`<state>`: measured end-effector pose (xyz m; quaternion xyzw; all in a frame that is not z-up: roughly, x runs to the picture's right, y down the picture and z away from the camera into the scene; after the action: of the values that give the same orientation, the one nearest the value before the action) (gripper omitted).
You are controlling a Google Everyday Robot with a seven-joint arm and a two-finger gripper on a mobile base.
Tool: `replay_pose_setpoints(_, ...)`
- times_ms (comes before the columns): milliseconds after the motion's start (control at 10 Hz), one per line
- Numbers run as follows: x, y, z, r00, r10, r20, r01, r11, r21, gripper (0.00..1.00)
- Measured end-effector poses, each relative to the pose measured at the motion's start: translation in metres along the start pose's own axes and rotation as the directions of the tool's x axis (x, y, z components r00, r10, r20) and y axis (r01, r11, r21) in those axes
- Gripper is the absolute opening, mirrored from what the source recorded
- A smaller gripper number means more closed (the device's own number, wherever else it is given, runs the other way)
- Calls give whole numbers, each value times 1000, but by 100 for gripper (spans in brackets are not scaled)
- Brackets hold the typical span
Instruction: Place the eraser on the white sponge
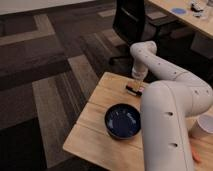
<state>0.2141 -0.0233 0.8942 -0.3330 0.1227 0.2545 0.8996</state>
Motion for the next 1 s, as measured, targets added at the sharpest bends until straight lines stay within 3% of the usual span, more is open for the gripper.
replay_pose_setpoints(500,-11,-2,-6,1000,-28,-12,28,999,22,20)
replay_pose_setpoints(800,-11,-2,-6,1000,-28,-12,28,999,22,67)
replay_pose_setpoints(900,-11,-2,-6,1000,-28,-12,28,999,22,79)
replay_pose_setpoints(1000,-11,-2,-6,1000,-28,-12,28,999,22,80)
